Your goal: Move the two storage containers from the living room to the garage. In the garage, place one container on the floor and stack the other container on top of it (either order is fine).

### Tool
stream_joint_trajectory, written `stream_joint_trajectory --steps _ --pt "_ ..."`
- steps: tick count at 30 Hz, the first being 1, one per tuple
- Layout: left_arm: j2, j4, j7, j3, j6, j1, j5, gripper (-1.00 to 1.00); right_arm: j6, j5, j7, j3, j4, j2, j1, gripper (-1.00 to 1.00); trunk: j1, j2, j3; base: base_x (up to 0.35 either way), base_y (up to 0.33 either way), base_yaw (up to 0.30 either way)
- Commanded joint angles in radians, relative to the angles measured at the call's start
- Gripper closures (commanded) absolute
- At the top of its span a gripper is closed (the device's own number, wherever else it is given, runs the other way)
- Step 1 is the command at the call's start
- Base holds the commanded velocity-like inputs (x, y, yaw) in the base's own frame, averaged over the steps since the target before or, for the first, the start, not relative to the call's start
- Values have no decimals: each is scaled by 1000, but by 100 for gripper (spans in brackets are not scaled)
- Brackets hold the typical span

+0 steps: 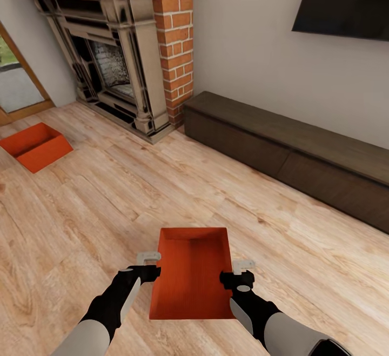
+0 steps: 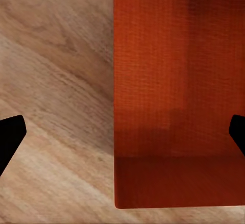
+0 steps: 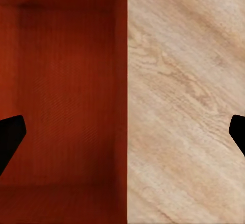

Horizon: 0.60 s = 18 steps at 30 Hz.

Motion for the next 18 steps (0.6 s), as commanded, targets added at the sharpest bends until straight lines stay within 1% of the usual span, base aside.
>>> stream_joint_trajectory --steps 1,6,10,14,18 --pt "0 -1 3 1 5 0 -1 -100 -5 -10 -4 8 1 0 -1 -100 4 -8 -4 0 0 0" --pt "0 -1 3 2 5 -1 2 -100 -5 -10 -4 8 2 0 -1 -100 23 -43 -20 0 0 0" --pt "-1 0 3 2 5 -1 6 -100 -1 -9 -4 8 3 -6 -1 -100 38 -71 -32 0 0 0" --pt "-2 0 4 3 5 -1 9 -100 32 -7 -3 8 4 -11 -1 -100 54 -99 -45 0 0 0" --pt "-2 1 5 4 5 0 10 -100 46 10 19 8 4 -13 -1 -100 69 -127 -57 0 0 0"
